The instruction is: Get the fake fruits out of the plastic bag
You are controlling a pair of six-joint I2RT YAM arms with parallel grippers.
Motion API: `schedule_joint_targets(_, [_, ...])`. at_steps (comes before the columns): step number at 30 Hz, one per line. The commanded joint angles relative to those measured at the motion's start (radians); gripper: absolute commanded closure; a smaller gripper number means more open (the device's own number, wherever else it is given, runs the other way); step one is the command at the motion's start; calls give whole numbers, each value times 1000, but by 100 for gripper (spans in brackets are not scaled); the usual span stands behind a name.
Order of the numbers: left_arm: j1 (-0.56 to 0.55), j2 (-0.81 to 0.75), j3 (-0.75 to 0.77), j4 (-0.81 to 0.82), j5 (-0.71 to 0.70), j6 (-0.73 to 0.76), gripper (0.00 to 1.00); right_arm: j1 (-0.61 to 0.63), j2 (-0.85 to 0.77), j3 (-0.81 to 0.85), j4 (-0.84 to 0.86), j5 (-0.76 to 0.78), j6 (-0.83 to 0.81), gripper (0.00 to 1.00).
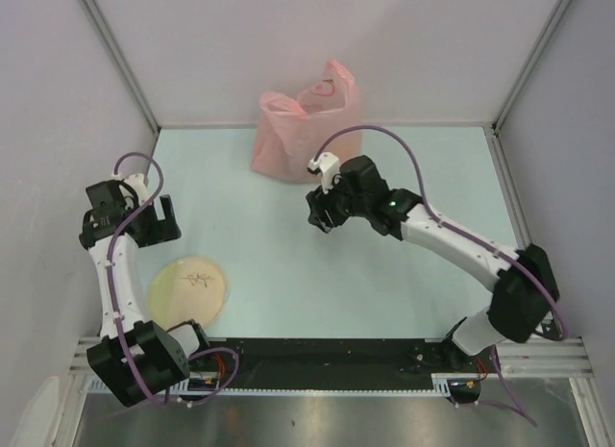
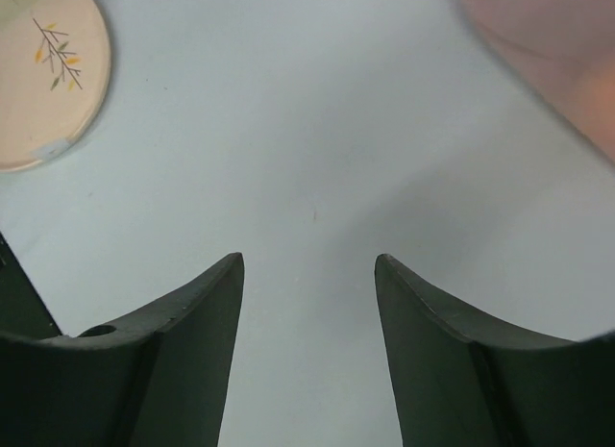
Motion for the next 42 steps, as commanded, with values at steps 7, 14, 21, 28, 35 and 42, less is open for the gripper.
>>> schedule_joint_targets(7, [3,-23,42,93,126,-210,5,192,402,222,274,-101,-3,43])
schedule_joint_targets(14, [3,-69,79,54,133,-240,5,302,626,409,322,-127,124,57])
schedule_joint_targets(21, [4,-79,165,-38,150,-271,5,393,811,565,367,-161,189,82])
schedule_joint_targets(28, [3,-121,173,-61,155,-274,5,427,877,570,348,-124,194,82])
schedule_joint_targets(35, [4,-121,176,-73,155,-256,5,439,858,461,337,-11,180,86])
schedule_joint_targets(42, [4,-125,167,-38,171,-274,5,425,780,325,309,146,193,92])
